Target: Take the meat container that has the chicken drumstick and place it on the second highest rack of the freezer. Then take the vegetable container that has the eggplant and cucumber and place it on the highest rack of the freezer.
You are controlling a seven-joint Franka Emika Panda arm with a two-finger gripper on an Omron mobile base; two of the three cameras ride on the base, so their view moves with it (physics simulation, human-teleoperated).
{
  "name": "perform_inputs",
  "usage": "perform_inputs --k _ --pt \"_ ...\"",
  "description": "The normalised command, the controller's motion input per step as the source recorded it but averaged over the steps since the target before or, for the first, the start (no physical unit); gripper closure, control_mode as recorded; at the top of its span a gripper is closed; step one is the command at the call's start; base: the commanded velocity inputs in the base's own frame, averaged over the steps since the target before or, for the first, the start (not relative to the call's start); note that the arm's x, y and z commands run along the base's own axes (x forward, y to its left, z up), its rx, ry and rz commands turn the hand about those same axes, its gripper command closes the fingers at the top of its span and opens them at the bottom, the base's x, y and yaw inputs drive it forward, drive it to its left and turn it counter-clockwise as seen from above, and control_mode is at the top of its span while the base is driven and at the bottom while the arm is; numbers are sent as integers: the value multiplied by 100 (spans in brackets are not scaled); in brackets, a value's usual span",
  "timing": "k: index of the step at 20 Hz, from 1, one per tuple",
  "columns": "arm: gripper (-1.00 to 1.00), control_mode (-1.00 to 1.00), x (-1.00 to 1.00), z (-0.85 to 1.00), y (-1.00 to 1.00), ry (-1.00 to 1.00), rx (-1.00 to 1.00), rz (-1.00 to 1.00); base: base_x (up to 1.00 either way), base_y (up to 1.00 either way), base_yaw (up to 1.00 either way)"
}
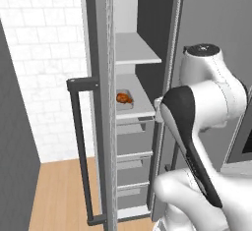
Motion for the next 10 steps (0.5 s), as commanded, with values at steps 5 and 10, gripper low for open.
perform_inputs --k 5,10 --pt "-100 -100 -93 58 -73 -35 -7 35 0 0 0" --pt "-100 -100 -55 96 -31 -22 -1 36 0 0 0"
